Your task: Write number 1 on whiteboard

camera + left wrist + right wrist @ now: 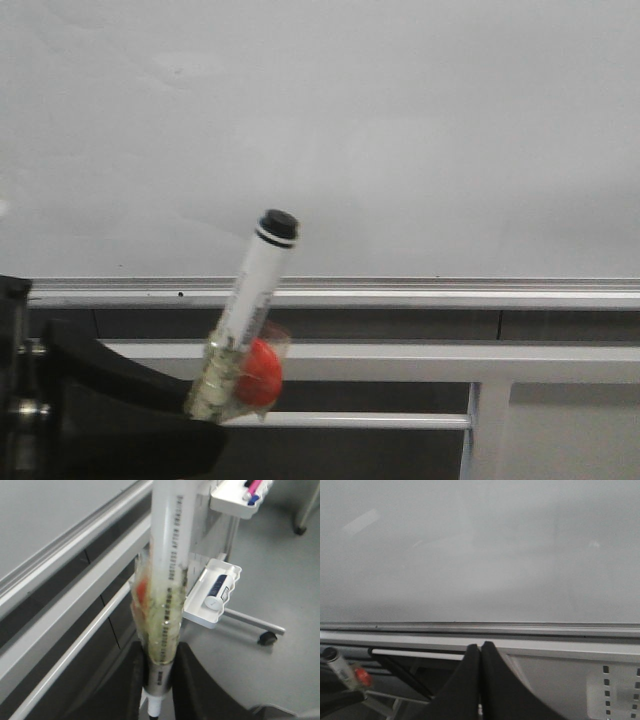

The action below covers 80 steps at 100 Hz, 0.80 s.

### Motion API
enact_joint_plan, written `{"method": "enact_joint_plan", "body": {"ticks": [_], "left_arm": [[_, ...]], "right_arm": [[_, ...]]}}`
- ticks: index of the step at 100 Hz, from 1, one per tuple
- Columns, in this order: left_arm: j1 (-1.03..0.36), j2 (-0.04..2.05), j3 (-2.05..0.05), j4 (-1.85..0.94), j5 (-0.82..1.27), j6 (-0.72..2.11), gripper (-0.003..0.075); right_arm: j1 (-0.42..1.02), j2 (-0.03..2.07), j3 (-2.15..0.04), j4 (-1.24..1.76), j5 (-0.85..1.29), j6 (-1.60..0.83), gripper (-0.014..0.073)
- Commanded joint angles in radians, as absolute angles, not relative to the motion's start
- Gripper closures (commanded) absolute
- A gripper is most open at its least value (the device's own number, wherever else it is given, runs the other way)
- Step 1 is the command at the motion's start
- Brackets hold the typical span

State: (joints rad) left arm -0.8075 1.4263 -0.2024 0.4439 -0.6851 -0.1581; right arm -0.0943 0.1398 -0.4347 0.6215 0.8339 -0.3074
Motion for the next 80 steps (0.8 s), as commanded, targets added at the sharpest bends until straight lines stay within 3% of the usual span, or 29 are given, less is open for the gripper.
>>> {"method": "enact_joint_plan", "body": {"ticks": [1, 19, 42, 65, 80], "left_arm": [[-0.813, 1.379, -0.277, 0.562, -0.595, -0.271, 0.0741], [-0.813, 1.208, -0.335, 0.806, -0.368, -0.463, 0.0741], [-0.891, 0.946, -0.336, 0.888, -0.063, -0.57, 0.074], [-1.113, 0.924, -0.383, 0.837, 0.292, -0.57, 0.0741], [-1.184, 0.924, -0.438, 0.842, 0.394, -0.568, 0.0741]], "right_arm": [[-0.091, 0.164, -0.469, 0.74, 0.814, -0.458, 0.0657], [-0.066, 0.181, -0.469, 0.82, 0.887, -0.627, 0.0657], [-0.037, 0.268, -0.469, 0.858, 1.0, -0.761, 0.0657], [-0.037, 0.472, -0.471, 1.056, 1.039, -0.95, 0.0657], [-0.037, 0.562, -0.473, 1.057, 1.029, -1.022, 0.0655]]}}
